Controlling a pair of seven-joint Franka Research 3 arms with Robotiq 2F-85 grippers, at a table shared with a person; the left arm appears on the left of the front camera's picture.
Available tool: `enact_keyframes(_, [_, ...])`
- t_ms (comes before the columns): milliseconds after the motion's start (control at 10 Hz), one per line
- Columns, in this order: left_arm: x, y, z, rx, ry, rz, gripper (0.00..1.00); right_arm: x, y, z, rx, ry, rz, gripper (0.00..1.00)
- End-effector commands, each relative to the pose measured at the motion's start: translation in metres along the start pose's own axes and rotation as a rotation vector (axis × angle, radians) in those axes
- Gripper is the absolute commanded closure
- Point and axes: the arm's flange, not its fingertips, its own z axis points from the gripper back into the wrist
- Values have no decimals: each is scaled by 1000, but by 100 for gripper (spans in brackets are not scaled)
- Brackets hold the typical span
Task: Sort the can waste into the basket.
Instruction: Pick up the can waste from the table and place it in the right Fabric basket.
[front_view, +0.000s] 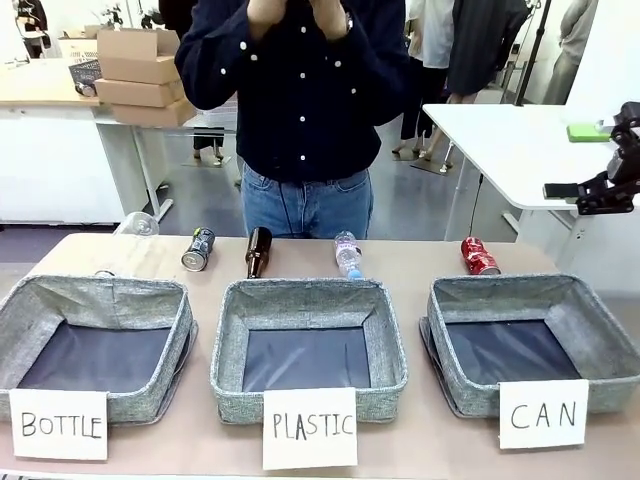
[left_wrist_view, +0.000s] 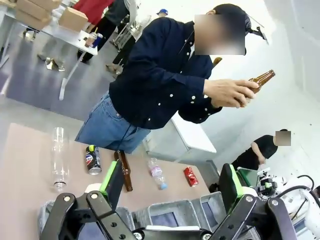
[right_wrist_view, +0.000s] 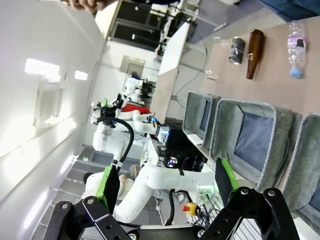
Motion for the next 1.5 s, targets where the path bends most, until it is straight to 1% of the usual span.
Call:
enact_keyframes(0, [-2,0,-4,-1,32,-7,0,3,0,-1,25,-10,28,0])
enact_keyframes(1400, [-2,0,-4,-1,32,-7,0,3,0,-1,25,-10,28,0])
